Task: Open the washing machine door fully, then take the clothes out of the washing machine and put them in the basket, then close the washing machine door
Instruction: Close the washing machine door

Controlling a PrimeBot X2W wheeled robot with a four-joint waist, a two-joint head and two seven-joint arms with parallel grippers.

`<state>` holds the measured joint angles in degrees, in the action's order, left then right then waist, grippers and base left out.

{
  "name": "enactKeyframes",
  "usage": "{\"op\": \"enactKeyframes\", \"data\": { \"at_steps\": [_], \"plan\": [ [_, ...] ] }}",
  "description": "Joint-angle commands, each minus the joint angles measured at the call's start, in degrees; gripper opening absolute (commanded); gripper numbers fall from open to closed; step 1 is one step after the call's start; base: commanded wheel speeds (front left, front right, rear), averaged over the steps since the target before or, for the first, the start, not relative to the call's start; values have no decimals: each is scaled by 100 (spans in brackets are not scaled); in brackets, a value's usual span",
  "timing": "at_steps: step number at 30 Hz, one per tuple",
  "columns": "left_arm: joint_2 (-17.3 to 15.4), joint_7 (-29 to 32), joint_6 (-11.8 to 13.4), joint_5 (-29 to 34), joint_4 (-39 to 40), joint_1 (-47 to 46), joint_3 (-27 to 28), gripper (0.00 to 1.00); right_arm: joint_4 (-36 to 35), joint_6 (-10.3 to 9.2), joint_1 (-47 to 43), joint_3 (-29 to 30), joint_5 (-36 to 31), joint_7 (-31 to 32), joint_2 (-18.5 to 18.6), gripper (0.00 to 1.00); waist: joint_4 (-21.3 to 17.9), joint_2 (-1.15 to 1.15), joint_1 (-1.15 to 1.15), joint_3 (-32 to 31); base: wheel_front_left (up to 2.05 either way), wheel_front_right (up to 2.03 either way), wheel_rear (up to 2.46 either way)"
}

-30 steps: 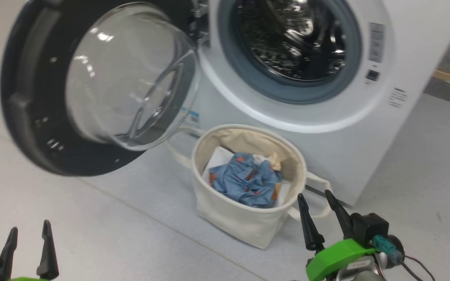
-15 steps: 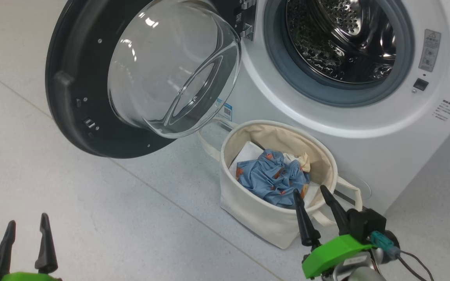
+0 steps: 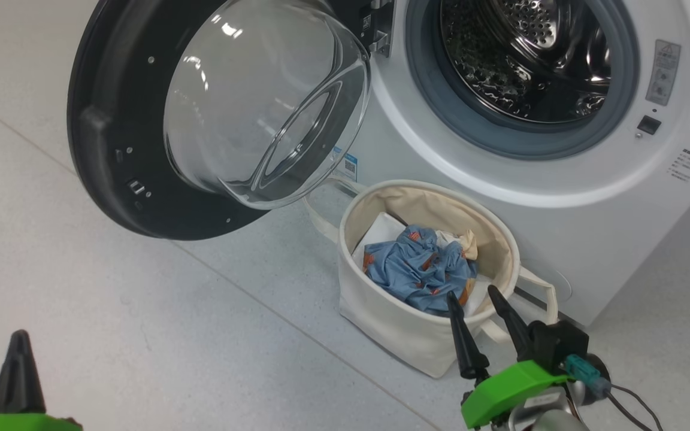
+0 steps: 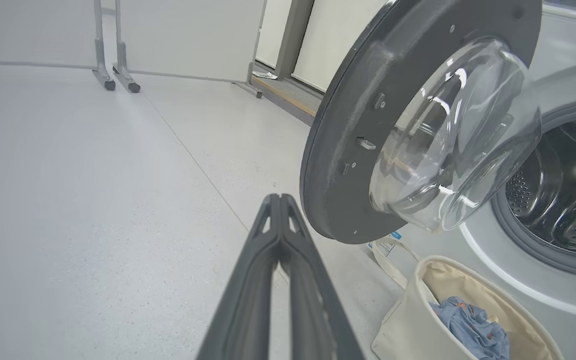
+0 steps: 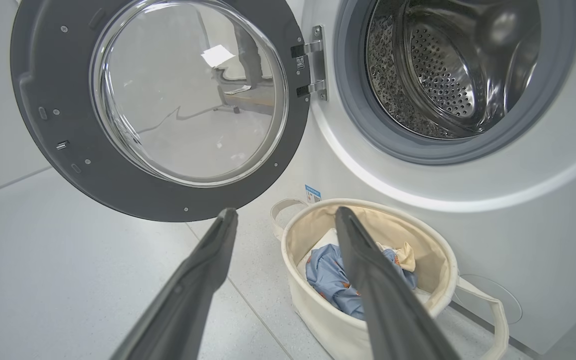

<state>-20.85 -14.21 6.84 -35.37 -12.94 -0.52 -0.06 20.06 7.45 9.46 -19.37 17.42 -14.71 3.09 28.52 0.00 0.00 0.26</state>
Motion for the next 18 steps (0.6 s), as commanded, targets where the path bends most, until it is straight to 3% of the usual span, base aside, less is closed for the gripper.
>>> {"op": "enactKeyframes", "data": {
  "at_steps": [1,5,8,10,18],
  "plan": [
    [-138,61,-176,-307,190,-360,408,0,-154,3,227,-66,0,-29,-21,100,-3,0,0,22,0,0,0],
    [-229,298,-461,-826,110,-503,660,0,-162,3,220,-38,-43,-29,-21,100,-7,0,0,66,0,0,0],
    [-344,784,-983,-1643,4,-710,905,0,-151,3,211,-33,-97,-29,-21,100,-13,0,0,109,0,0,0],
    [-505,1205,-1177,-2303,-128,-891,1181,0,-141,3,214,-36,-136,-29,-21,100,-24,0,0,144,0,0,0],
    [-1303,2848,-1357,-4364,-1063,-1976,2029,0,-69,3,254,-68,-293,-29,9,100,-106,0,0,237,0,0,0]
  ]
}}
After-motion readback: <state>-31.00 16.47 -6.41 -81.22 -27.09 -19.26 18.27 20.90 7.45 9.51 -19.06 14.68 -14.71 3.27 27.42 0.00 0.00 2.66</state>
